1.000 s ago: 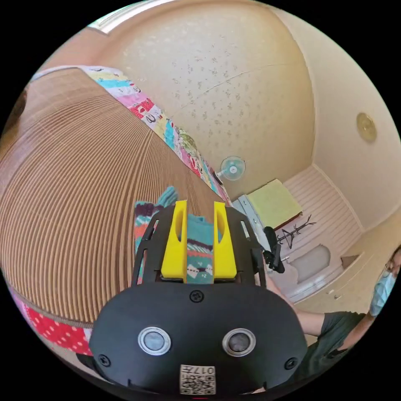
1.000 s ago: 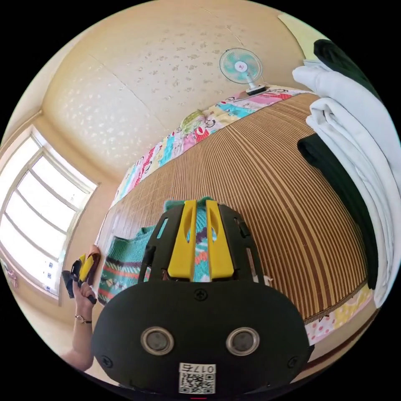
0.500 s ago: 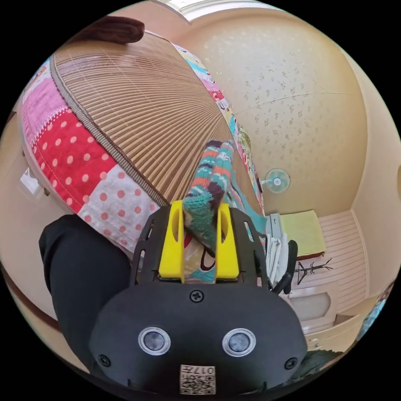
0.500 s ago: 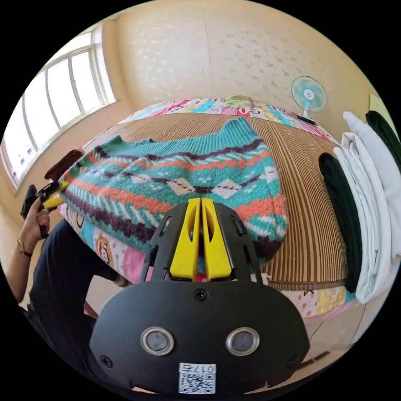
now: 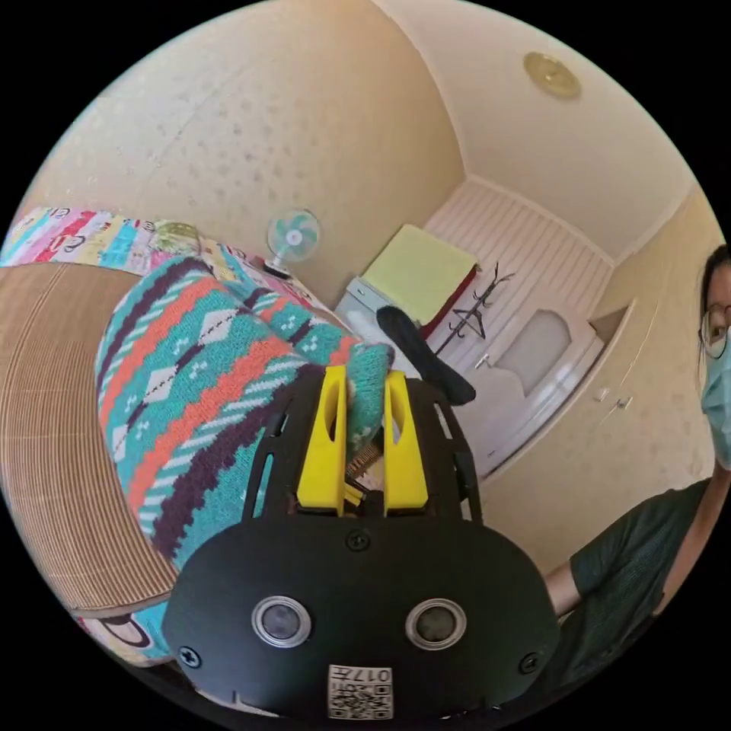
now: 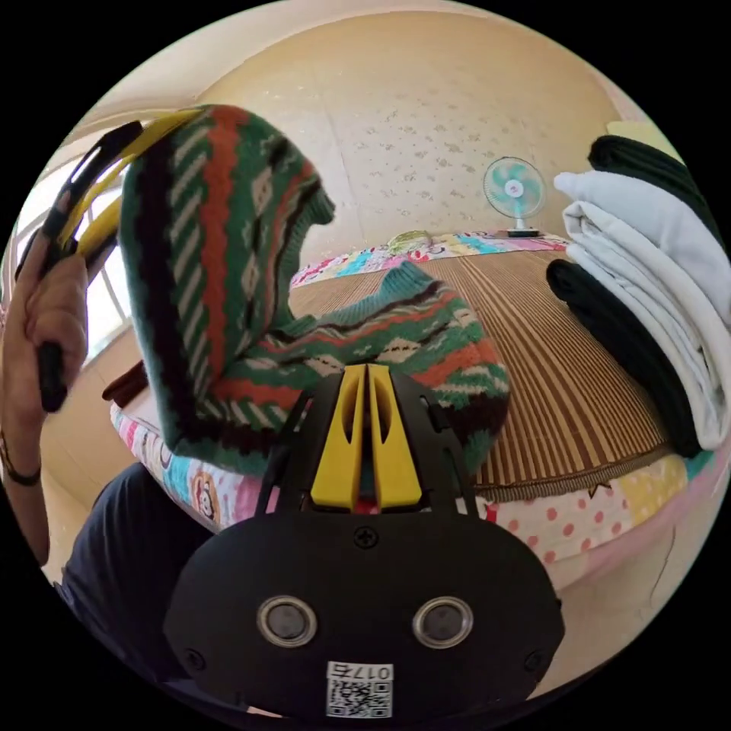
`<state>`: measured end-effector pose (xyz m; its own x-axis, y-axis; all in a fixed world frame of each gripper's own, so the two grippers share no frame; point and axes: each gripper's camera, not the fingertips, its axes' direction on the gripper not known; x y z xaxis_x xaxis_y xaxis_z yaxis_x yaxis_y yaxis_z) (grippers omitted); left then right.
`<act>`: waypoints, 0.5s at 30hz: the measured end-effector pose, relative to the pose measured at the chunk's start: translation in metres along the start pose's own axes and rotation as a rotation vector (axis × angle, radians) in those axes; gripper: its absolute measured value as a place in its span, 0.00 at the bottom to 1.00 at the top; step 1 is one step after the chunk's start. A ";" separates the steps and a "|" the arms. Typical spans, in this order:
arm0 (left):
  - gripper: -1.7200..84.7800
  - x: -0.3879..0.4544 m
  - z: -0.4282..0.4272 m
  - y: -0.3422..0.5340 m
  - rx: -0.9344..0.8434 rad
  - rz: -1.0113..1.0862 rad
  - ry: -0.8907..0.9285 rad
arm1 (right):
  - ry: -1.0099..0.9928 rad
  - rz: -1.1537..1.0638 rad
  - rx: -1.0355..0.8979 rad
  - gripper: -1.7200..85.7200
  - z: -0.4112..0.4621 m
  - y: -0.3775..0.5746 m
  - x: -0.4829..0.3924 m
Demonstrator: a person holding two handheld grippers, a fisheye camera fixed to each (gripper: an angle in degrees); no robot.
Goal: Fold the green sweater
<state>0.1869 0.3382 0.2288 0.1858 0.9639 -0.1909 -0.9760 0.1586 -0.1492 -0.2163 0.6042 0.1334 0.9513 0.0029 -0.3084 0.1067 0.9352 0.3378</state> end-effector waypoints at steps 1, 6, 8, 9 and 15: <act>0.12 0.005 0.016 0.003 -0.056 0.019 0.002 | 0.087 0.113 0.101 0.04 -0.022 0.000 0.024; 0.14 0.006 0.012 0.045 -0.059 0.015 -0.124 | -0.006 0.272 0.248 0.11 -0.075 -0.006 0.121; 0.15 -0.017 -0.017 0.053 -0.001 -0.081 -0.190 | -0.128 0.319 0.195 0.16 -0.071 -0.012 0.149; 0.17 -0.035 -0.038 0.059 0.044 -0.159 -0.246 | -0.201 0.335 0.166 0.19 -0.066 -0.016 0.161; 0.26 -0.131 -0.092 0.082 0.063 -0.480 -0.402 | -0.434 0.367 -0.114 0.28 -0.030 -0.061 0.208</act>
<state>0.0930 0.2048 0.1525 0.5594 0.7854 0.2650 -0.8016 0.5939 -0.0682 -0.0334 0.5581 0.0220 0.9542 0.2110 0.2120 -0.2614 0.9327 0.2485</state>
